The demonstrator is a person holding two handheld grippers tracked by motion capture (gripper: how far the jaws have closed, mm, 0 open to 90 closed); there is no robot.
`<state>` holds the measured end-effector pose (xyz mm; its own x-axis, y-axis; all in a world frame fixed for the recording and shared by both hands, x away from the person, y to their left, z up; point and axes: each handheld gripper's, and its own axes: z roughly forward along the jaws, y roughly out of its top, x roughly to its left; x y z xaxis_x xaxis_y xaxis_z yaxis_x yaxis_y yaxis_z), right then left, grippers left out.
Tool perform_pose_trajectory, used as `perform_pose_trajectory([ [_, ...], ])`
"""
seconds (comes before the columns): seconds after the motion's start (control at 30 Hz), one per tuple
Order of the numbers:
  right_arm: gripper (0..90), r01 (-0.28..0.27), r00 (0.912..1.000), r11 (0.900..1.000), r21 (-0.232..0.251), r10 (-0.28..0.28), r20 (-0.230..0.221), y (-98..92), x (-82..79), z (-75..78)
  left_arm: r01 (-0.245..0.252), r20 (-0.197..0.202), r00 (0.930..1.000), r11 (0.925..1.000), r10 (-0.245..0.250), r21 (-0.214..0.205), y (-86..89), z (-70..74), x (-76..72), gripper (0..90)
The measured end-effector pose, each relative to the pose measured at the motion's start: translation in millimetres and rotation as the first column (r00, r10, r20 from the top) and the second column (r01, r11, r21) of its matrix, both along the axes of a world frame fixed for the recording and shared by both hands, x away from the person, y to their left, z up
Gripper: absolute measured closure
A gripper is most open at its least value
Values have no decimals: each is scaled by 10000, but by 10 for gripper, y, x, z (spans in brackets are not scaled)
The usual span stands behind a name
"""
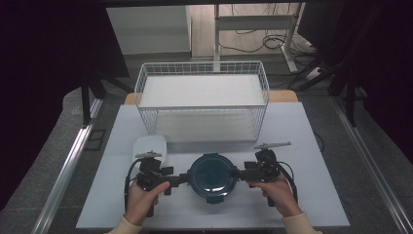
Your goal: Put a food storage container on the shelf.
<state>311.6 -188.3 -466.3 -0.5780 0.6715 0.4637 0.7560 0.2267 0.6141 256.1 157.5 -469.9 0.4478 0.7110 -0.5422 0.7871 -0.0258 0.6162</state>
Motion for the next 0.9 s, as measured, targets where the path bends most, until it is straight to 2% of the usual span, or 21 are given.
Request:
perform_pose_trajectory([
  [0.07,118,66,9999,10000,40,-66,-132,2,5,-32,60,-302,9995,9999,-65,-161,-36,-73,32,125],
  [0.1,118,66,9999,10000,40,-66,-132,2,5,-32,60,-302,9995,9999,-65,-161,-36,-73,32,123],
  [0.13,106,143,9996,9999,87,-141,-249,-3,8,-59,35,-571,9984,9990,-60,-444,-60,-124,58,119],
  [0.17,103,218,9993,9997,119,-214,-320,-5,9,-64,35,-571,9984,9990,-60,-444,-60,-124,58,116],
  [0.27,99,346,9982,9992,220,-334,-500,-16,25,-91,118,-894,9958,9975,-180,-703,-127,-184,101,100],
  [0.43,98,292,9964,9985,452,-255,-814,25,34,-149,217,-1142,9930,9963,-311,-832,-185,-229,126,88],
  [0.57,91,120,9948,9991,398,-79,-1014,100,24,-206,229,-1327,9905,9945,-365,-1021,-229,-282,145,84],
  [0.83,86,158,9895,9984,539,-79,-1446,170,33,-283,105,-1825,9827,9933,-316,-1155,-309,-394,230,88],
  [0.9,90,230,9871,9976,657,-122,-1595,175,38,-305,90,-2048,9783,9933,-326,-1149,-322,-423,251,87],
])
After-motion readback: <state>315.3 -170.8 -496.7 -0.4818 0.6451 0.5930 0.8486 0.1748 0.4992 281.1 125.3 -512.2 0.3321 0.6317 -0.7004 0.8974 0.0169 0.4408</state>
